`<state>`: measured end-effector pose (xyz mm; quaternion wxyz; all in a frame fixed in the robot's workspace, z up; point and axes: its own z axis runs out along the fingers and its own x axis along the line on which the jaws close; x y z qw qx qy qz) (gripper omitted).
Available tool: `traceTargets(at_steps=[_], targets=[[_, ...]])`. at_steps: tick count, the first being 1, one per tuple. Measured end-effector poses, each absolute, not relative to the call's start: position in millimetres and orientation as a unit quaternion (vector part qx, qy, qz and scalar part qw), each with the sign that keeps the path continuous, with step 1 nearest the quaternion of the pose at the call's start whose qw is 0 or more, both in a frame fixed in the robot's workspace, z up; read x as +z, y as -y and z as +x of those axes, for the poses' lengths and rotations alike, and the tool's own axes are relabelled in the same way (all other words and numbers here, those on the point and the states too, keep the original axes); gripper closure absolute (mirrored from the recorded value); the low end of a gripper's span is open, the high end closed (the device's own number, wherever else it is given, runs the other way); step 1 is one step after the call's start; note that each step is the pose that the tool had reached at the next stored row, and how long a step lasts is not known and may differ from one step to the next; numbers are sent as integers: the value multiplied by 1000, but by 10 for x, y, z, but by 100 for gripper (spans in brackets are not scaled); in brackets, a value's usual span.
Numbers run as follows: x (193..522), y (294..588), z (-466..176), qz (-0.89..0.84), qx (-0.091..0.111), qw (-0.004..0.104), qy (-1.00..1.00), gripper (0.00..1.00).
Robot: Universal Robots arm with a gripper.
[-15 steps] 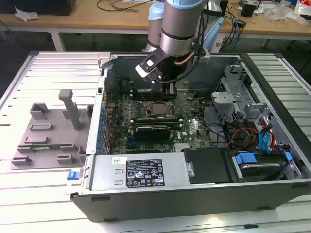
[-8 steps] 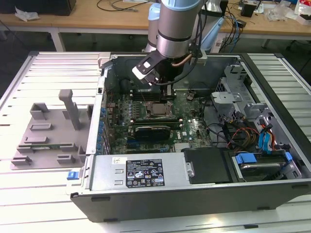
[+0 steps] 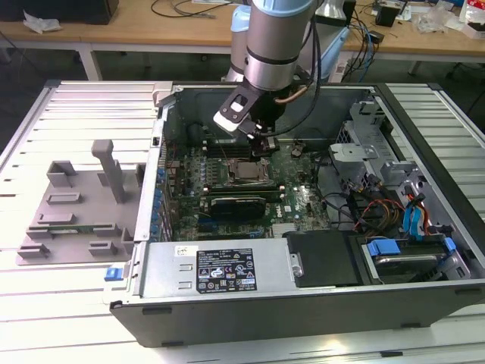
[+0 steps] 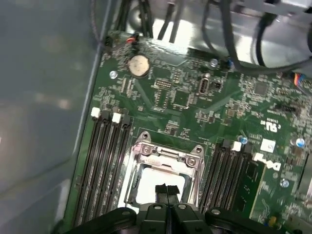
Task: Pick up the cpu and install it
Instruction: 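Close the cpu cover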
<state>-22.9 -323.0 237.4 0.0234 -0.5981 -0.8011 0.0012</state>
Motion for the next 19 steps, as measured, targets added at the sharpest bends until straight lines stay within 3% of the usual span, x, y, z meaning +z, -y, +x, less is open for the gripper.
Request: traceTargets(at_steps=[19], targets=[[2370,3230,-229,-276,9,21,961,89]])
